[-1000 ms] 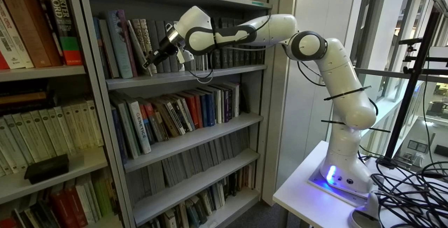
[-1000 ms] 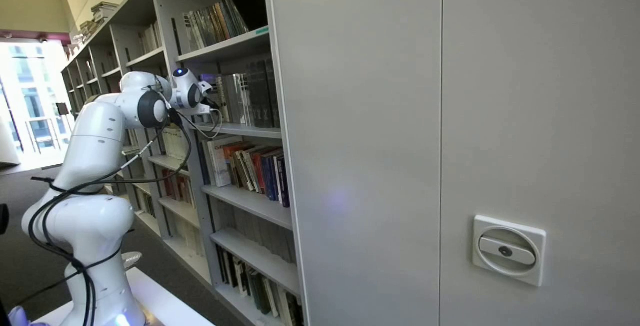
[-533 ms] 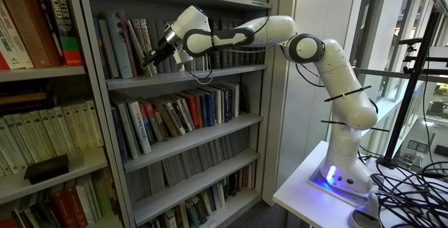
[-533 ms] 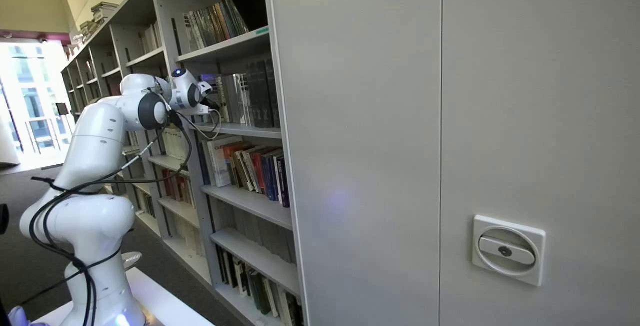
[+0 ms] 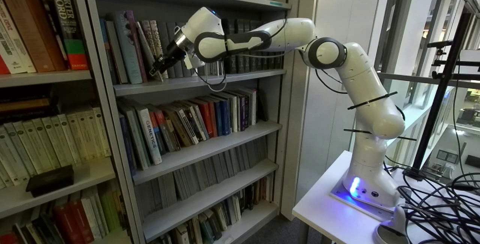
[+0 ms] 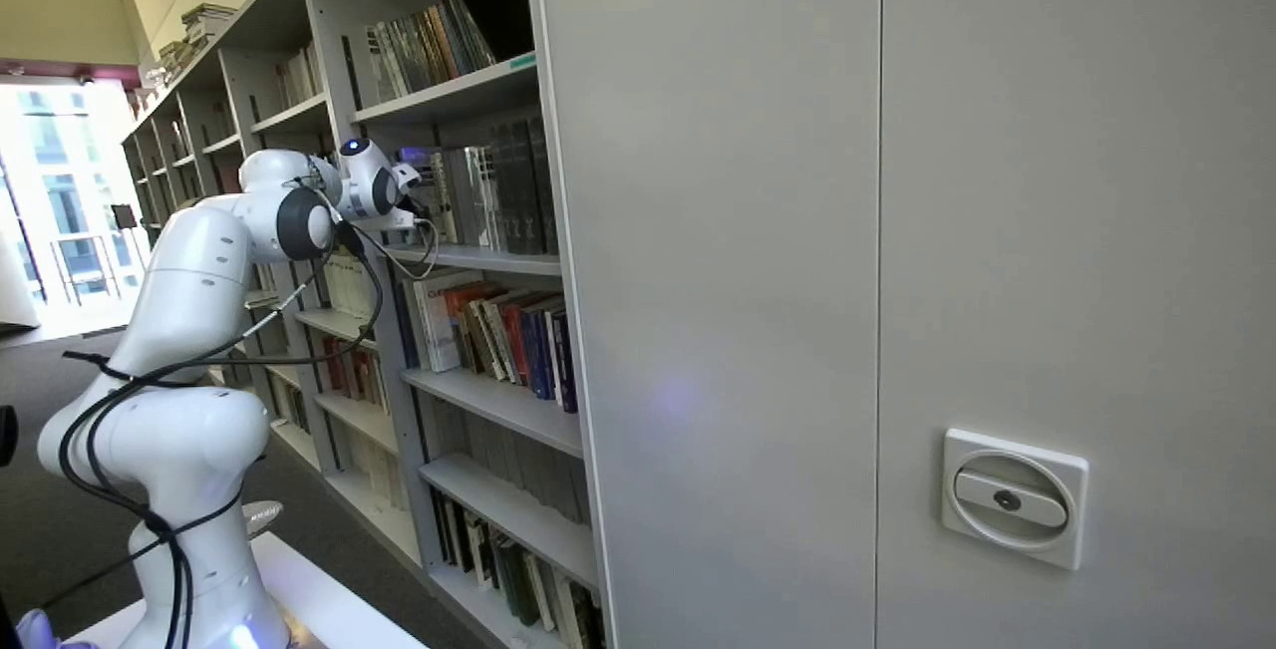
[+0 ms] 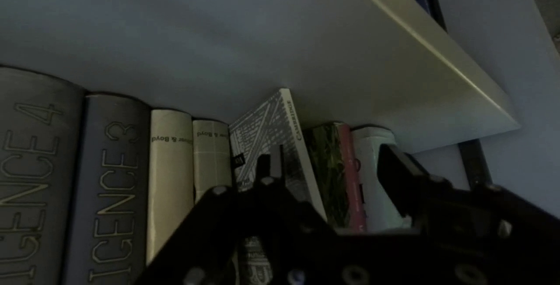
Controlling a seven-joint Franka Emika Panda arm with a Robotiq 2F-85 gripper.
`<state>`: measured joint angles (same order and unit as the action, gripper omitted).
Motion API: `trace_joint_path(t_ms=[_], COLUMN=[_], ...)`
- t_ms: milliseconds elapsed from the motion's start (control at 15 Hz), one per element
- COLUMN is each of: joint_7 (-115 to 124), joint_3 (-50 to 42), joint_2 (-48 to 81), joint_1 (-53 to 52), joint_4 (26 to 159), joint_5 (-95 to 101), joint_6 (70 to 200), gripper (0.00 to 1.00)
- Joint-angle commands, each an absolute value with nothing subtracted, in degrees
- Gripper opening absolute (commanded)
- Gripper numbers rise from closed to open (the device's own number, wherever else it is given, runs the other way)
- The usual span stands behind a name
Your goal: Move the thin white book to the left of the black book
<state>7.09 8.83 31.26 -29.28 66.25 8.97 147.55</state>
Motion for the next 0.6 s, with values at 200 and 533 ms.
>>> trace_joint_path(t_ms=[200,533], joint_7=[8.47,8.62], joint_3=[7.16,6.49], joint_2=[31.27,30.66], joint_1=[-29.7,-29.63], joint_4=[64.57,65.46], joint_5=[9.72,9.58], joint_6=[146.54,146.77], gripper=[0.07,0.02])
